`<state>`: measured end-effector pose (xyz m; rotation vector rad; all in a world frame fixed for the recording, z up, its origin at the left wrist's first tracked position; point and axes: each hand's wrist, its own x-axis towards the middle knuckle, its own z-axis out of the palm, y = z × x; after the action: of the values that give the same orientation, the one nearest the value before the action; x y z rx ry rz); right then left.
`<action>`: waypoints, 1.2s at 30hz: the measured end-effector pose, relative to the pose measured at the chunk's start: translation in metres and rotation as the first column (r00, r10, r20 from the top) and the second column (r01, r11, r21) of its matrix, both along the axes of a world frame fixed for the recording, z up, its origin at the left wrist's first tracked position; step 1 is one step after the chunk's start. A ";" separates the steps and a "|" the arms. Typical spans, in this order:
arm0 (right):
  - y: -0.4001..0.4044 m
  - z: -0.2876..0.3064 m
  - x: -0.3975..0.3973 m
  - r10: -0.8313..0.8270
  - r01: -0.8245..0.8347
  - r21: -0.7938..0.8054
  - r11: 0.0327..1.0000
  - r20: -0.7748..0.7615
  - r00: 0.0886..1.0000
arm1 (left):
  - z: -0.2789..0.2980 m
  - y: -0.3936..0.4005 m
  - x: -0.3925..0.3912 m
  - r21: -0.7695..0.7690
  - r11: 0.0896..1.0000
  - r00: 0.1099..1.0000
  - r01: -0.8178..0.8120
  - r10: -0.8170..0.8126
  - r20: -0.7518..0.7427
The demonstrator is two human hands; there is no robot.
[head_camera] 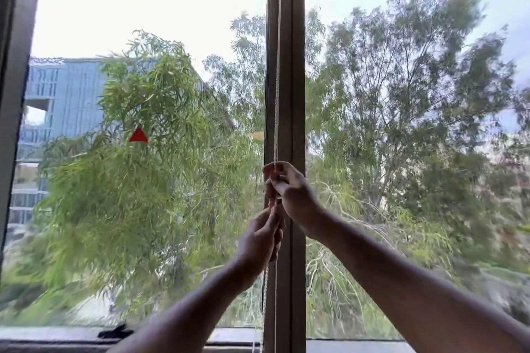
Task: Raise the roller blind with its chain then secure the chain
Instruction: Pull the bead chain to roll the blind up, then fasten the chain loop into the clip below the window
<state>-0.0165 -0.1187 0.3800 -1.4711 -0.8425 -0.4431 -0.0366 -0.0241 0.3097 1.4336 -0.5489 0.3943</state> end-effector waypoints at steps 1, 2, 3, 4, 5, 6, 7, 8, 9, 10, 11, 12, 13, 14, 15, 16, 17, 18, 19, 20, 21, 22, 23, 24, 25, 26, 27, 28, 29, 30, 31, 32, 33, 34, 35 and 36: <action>0.000 -0.015 -0.001 0.010 -0.010 0.004 1.000 -0.017 1.000 | -0.015 0.001 0.000 -0.002 1.000 1.000 0.011 -0.011 -0.009; 0.000 -0.027 -0.003 0.017 -0.017 0.002 1.000 -0.031 0.999 | -0.028 0.001 0.001 0.002 1.000 1.000 0.016 -0.016 -0.019; -0.001 -0.042 -0.004 0.023 -0.024 -0.010 1.000 -0.051 0.998 | -0.042 0.002 0.002 0.003 1.000 0.999 0.018 -0.018 -0.038; -0.002 -0.056 -0.005 0.030 -0.032 -0.026 0.999 -0.070 0.997 | -0.055 0.002 0.002 0.005 1.000 0.998 0.020 -0.020 -0.051; -0.003 -0.070 -0.006 0.036 -0.040 -0.046 0.998 -0.091 0.995 | -0.067 0.003 0.003 0.011 1.000 0.998 0.025 -0.024 -0.058; -0.005 -0.085 -0.007 0.033 -0.041 -0.066 0.997 -0.109 0.993 | -0.081 0.004 0.003 0.025 0.999 0.998 0.028 -0.026 -0.061; -0.007 -0.097 -0.006 0.025 -0.035 -0.079 0.996 -0.123 0.992 | -0.090 0.005 0.003 0.045 0.999 0.998 0.023 -0.020 -0.066; -0.008 -0.112 -0.006 0.010 -0.023 -0.087 0.996 -0.144 0.990 | -0.102 0.006 0.004 0.067 0.998 0.996 0.008 -0.003 -0.084; -0.009 -0.124 -0.004 0.000 -0.015 -0.090 0.996 -0.164 0.986 | -0.113 0.007 0.005 0.095 0.995 0.995 -0.016 0.025 -0.098; -0.010 -0.138 -0.003 -0.001 -0.015 -0.086 0.996 -0.185 0.983 | -0.125 0.008 0.006 0.126 0.991 0.993 -0.039 0.053 -0.110; -0.011 -0.151 -0.002 0.005 -0.021 -0.076 0.997 -0.208 0.978 | -0.136 0.010 0.006 0.156 0.986 0.988 -0.061 0.081 -0.129; -0.011 -0.163 -0.001 0.008 -0.023 -0.067 0.998 -0.225 0.974 | -0.144 0.011 0.006 0.182 0.980 0.984 -0.081 0.108 -0.144; -0.010 -0.175 0.002 0.005 -0.021 -0.062 0.998 -0.248 0.969 | -0.154 0.012 0.007 0.198 0.976 0.979 -0.090 0.123 -0.162; -0.008 -0.189 0.004 -0.003 -0.014 -0.062 0.998 -0.274 0.962 | -0.167 0.014 0.009 0.202 0.976 0.976 -0.081 0.119 -0.185; -0.006 -0.200 0.006 -0.017 -0.001 -0.062 0.998 -0.293 0.956 | -0.176 0.015 0.009 0.205 0.976 0.973 -0.070 0.112 -0.199; -0.005 -0.210 0.007 -0.033 0.013 -0.068 0.998 -0.307 0.951 | -0.184 0.015 0.009 0.211 0.976 0.971 -0.062 0.108 -0.214; -0.004 -0.222 0.009 -0.040 0.017 -0.074 0.997 -0.324 0.945 | -0.196 0.017 0.009 0.219 0.974 0.966 -0.052 0.105 -0.237; -0.002 -0.235 0.011 -0.046 0.020 -0.081 0.997 -0.343 0.938 | -0.208 0.019 0.010 0.227 0.973 0.960 -0.039 0.100 -0.260; 0.000 -0.247 0.013 -0.049 0.020 -0.084 0.996 -0.362 0.931 | -0.220 0.023 0.011 0.239 0.971 0.955 -0.026 0.095 -0.282; 0.001 -0.259 0.014 -0.052 0.020 -0.086 0.996 -0.384 0.922 | -0.232 0.027 0.012 0.255 0.967 0.948 -0.015 0.095 -0.304; 0.002 -0.272 0.016 -0.053 0.019 -0.088 0.996 -0.408 0.911 | -0.244 0.031 0.012 0.276 0.961 0.940 -0.009 0.102 -0.326; 0.004 -0.284 0.017 -0.060 0.022 -0.094 0.995 -0.430 0.901 | -0.255 0.034 0.013 0.298 0.955 0.930 -0.007 0.116 -0.349; 0.005 -0.297 0.018 -0.076 0.031 -0.108 0.994 -0.448 0.891 | -0.266 0.038 0.015 0.311 0.951 0.917 -0.004 0.127 -0.379; 0.007 -0.310 0.019 -0.102 0.045 -0.132 0.990 -0.461 0.881 | -0.277 0.041 0.017 0.315 0.949 0.902 -0.001 0.137 -0.410; 0.008 -0.322 0.020 -0.128 0.059 -0.157 0.986 -0.474 0.871 | -0.287 0.044 0.019 0.319 0.948 0.888 -0.001 0.147 -0.436; 0.010 -0.333 0.021 -0.150 0.069 -0.180 0.981 -0.488 0.860 | -0.297 0.047 0.022 0.330 0.944 0.876 -0.003 0.161 -0.454; 0.011 -0.343 0.022 -0.169 0.078 -0.199 0.977 -0.498 0.850 | -0.307 0.049 0.024 0.350 0.937 0.867 -0.006 0.179 -0.465; 0.013 -0.353 0.023 -0.186 0.086 -0.214 0.973 -0.505 0.843 | -0.316 0.053 0.025 0.374 0.927 0.859 -0.004 0.195 -0.473; 0.015 -0.361 0.024 -0.202 0.095 -0.230 0.968 -0.505 0.839 | -0.325 0.056 0.027 0.403 0.915 0.854 -0.002 0.212 -0.475; 0.017 -0.368 0.025 -0.222 0.104 -0.252 0.962 -0.499 0.838 | -0.333 0.058 0.028 0.433 0.901 0.850 -0.003 0.230 -0.473; 0.020 -0.374 0.025 -0.240 0.113 -0.276 0.954 -0.487 0.839 | -0.340 0.061 0.029 0.458 0.889 0.847 -0.006 0.248 -0.470; 0.022 -0.379 0.025 -0.260 0.124 -0.301 0.945 -0.469 0.844 | -0.344 0.062 0.030 0.471 0.882 0.844 -0.013 0.262 -0.468; 0.026 -0.384 0.025 -0.281 0.138 -0.328 0.935 -0.443 0.851 | -0.348 0.065 0.031 0.476 0.879 0.841 -0.020 0.272 -0.467; 0.029 -0.387 0.025 -0.303 0.154 -0.356 0.922 -0.410 0.860 | -0.352 0.068 0.032 0.478 0.878 0.840 -0.026 0.279 -0.466; 0.033 -0.391 0.025 -0.322 0.171 -0.383 0.908 -0.375 0.869 | -0.355 0.071 0.033 0.477 0.878 0.841 -0.026 0.277 -0.464; 0.036 -0.395 0.024 -0.339 0.188 -0.405 0.895 -0.342 0.877 | -0.358 0.073 0.034 0.472 0.881 0.845 -0.022 0.269 -0.462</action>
<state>0.0073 -0.0826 -0.0147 -1.9531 -0.3937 -0.1732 -0.0026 0.0491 -0.0483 1.9562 -0.0779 -0.0212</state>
